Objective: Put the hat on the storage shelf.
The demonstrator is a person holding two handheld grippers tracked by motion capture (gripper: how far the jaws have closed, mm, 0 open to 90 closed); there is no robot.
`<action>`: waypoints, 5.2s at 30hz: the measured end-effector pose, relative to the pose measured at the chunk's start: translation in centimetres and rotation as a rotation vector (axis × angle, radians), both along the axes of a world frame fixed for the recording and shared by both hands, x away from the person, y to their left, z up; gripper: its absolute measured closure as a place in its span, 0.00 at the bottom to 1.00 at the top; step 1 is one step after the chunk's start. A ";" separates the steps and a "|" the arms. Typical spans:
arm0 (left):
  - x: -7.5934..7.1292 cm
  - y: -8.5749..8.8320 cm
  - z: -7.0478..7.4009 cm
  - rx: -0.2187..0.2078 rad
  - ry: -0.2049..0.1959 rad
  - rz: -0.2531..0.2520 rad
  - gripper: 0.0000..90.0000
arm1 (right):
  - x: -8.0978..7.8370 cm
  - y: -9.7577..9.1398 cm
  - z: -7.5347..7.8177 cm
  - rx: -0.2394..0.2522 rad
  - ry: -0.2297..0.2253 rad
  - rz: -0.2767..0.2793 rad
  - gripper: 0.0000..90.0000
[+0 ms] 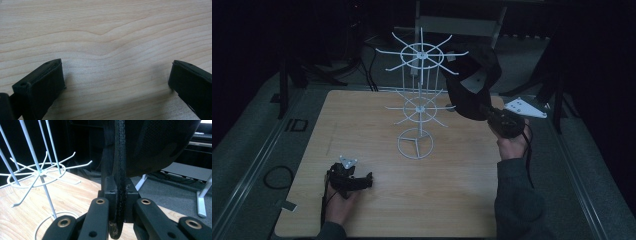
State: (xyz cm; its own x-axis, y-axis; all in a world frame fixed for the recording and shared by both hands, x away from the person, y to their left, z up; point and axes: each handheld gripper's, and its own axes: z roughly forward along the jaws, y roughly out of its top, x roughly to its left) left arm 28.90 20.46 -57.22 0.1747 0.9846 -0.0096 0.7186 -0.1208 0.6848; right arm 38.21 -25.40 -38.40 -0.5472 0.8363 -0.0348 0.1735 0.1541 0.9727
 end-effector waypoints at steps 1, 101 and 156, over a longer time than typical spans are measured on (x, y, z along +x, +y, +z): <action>0.0 0.0 0.0 0.000 0.000 0.000 0.00 | 0.0 0.0 0.0 0.000 -0.001 0.000 0.95; 0.0 0.0 0.0 -0.001 0.001 -0.001 0.00 | -1.4 0.2 2.3 0.041 -0.139 -0.051 0.95; 0.0 0.0 0.0 0.002 0.000 -0.001 0.00 | -1.5 0.3 0.7 -0.010 -0.108 0.068 0.91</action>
